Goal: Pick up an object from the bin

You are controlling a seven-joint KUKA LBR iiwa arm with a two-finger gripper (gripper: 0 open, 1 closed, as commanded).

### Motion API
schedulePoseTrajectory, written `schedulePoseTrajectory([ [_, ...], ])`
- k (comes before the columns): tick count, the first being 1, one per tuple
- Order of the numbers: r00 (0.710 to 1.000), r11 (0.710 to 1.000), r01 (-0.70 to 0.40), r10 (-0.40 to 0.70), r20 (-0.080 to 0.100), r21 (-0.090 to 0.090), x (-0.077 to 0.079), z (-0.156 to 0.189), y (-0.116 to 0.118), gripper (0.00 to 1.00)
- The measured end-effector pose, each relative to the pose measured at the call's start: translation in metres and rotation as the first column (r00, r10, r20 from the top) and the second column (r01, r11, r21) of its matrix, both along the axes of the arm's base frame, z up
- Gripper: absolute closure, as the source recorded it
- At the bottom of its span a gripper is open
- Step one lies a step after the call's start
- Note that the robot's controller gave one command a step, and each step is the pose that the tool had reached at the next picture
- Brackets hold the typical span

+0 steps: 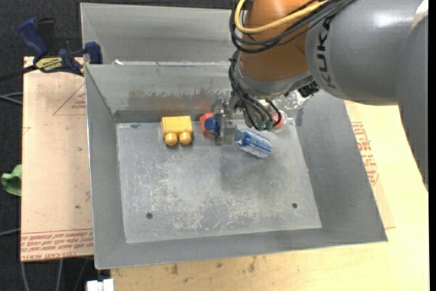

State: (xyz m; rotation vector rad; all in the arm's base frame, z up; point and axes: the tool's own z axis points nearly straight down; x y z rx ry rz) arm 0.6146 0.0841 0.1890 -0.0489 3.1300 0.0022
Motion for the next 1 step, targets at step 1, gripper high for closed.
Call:
schedulePoseTrajectory([
  [1, 1.000, 1.000, 0.026, -0.026, 0.000, 0.001, 0.0087, 0.1123, 0.0014, 1.00],
])
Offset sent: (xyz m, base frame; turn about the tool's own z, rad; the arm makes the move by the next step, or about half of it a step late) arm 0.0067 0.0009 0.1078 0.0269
